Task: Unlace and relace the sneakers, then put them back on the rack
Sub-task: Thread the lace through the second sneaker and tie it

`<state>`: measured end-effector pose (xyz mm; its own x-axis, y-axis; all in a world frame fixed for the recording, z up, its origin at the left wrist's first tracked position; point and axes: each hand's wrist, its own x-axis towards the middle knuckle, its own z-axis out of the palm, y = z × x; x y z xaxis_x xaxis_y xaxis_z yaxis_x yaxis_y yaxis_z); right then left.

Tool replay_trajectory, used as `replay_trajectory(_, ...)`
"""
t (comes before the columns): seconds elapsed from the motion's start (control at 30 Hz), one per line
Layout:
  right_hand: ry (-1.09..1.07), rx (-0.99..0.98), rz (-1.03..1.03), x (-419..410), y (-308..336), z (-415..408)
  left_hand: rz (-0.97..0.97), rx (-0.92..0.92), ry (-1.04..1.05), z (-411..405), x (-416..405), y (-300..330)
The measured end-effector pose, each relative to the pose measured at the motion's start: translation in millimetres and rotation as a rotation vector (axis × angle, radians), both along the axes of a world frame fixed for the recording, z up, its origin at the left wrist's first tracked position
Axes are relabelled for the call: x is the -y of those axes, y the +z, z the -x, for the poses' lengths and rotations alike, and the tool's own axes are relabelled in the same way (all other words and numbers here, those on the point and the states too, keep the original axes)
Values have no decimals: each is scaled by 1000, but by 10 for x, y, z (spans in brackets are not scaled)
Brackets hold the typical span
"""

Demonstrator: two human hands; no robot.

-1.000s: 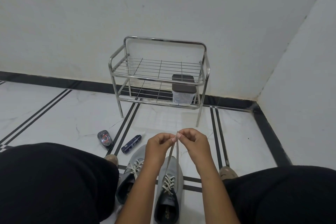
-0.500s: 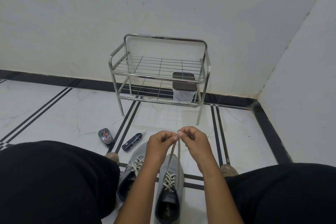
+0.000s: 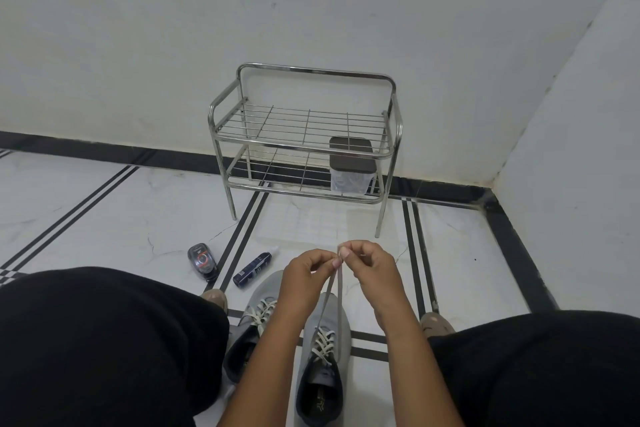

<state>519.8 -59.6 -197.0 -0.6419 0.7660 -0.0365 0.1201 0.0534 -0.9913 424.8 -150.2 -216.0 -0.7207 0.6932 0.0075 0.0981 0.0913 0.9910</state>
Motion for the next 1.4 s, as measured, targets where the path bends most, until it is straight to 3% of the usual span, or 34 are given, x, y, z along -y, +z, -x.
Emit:
replay_trajectory(0.2,-35,46,19,-70,46,-102,17,-47,39,-1,-10,-4)
replay_trajectory(0.3,85,209,24,-87,-24,-144,25,-59,56,18,-7,-17)
replay_trajectory(0.4,176,249,46,-22,-105,-142,38,-71,48,32,-10,-26)
replay_trajectory(0.63,-90,249,82,81,-350,-51,2,-33,200,65,-1,-24)
replay_trajectory(0.77,222,337,140,214,-332,45,51,-126,72,59,-100,-64)
replay_trajectory(0.83,269,336,169,247,-335,61,59,-167,47,44,-119,-81)
replay_trajectory(0.9,177,306,217,203,-401,46,52,-76,73,74,-111,-172)
replay_trajectory(1.0,16,263,286,71,-538,-1,120,291,132,189,-63,-437)
replay_trajectory(1.07,-13,234,327,6,-602,-12,250,493,12,179,-6,-651)
replay_trajectory(1.17,33,220,340,-46,-664,-4,389,552,-189,4,33,-866)
replay_trajectory(1.3,267,343,267,-157,-705,-48,337,670,27,54,-17,-988)
replay_trajectory(1.4,345,528,41,-203,-761,-29,344,641,141,188,29,-1006)
